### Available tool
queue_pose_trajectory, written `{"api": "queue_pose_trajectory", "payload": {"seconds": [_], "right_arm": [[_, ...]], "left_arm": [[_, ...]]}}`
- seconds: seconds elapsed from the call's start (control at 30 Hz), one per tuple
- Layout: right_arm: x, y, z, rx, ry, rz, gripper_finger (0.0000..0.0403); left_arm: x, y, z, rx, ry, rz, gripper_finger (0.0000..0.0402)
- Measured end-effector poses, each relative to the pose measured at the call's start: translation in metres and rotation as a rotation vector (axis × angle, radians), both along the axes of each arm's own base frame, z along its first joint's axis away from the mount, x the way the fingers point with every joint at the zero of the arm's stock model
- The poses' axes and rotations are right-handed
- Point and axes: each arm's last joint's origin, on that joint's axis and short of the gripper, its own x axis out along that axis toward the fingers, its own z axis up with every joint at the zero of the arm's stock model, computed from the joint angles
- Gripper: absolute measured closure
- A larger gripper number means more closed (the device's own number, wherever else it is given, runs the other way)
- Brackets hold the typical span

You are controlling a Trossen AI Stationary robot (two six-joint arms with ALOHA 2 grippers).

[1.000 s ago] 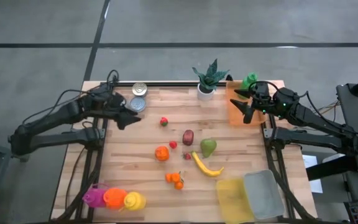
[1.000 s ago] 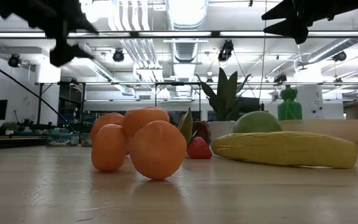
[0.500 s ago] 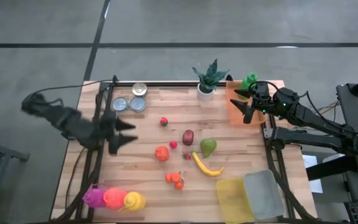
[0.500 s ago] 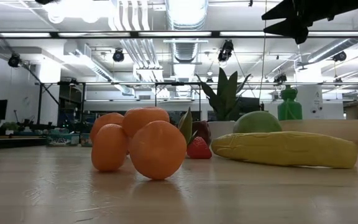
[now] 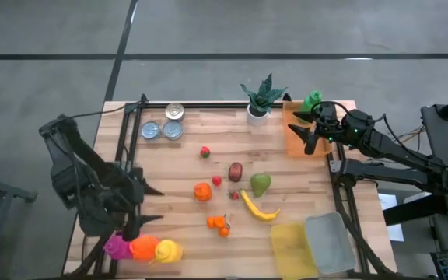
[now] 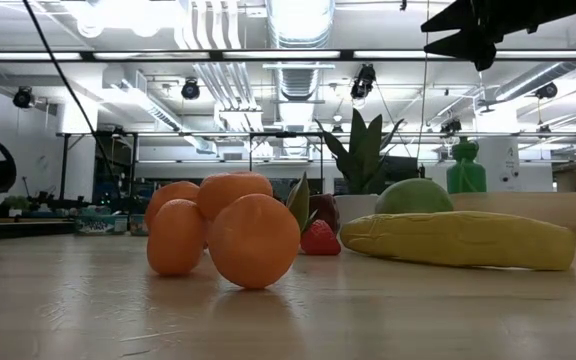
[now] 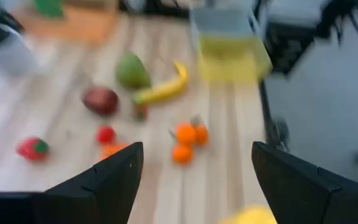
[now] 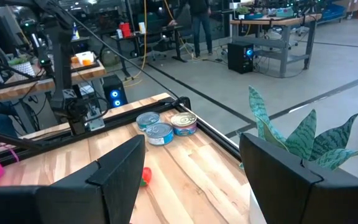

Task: Pick & Place Food Item
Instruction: Put the yellow water bottle into the orange bin

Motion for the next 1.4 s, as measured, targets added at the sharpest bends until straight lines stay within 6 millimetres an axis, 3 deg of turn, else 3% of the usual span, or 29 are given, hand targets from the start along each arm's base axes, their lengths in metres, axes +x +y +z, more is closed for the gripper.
{"api": "queue_pose_trajectory", "payload": {"seconds": [0.43,0.93,1.4], "right_arm": [[0.0,0.0,0.0,0.0,0.001,0.0,0.0143],[0.0,0.0,0.0,0.0,0.0,0.001,0.0143],[0.0,0.0,0.0,0.0,0.0,0.0,0.0143]], "left_arm": [[0.016,-0.039,-0.026,-0.233,0.288,-0.137,0.0096],[0.034,-0.069,-0.06,-0.212,0.397,-0.115,0.0096],[0.035,-0.075,-0.087,-0.168,0.453,-0.106,0.0096]]}}
